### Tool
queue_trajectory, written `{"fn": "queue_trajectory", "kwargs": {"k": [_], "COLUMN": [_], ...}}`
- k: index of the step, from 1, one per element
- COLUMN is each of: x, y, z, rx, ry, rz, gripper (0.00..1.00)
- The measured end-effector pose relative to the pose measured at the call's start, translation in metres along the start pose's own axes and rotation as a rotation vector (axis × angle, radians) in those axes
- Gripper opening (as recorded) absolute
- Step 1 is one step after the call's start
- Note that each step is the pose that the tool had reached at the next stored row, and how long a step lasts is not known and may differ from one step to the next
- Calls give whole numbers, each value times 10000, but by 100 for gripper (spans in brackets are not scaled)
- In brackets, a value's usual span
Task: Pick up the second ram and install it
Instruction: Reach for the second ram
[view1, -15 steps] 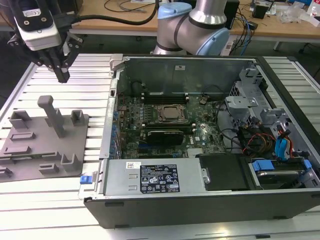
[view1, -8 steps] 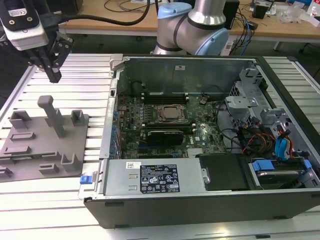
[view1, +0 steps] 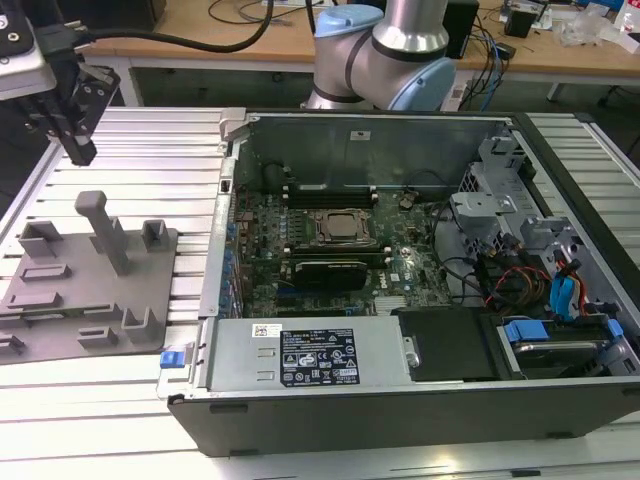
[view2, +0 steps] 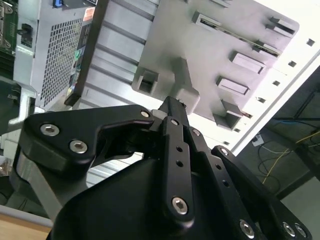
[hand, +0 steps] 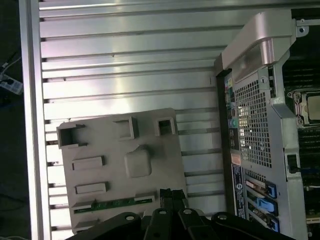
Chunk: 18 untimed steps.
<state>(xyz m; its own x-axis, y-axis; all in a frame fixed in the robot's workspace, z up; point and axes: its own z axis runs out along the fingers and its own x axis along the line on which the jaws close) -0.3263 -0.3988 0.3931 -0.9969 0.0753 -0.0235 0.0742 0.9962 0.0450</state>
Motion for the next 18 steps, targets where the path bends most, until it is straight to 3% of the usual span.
{"fn": "queue_trajectory", "kwargs": {"k": [18], "x": [445], "y": [-33], "z": [-10], "rx": [-1], "ry": [-1], "rz": [0], "gripper": [11]}}
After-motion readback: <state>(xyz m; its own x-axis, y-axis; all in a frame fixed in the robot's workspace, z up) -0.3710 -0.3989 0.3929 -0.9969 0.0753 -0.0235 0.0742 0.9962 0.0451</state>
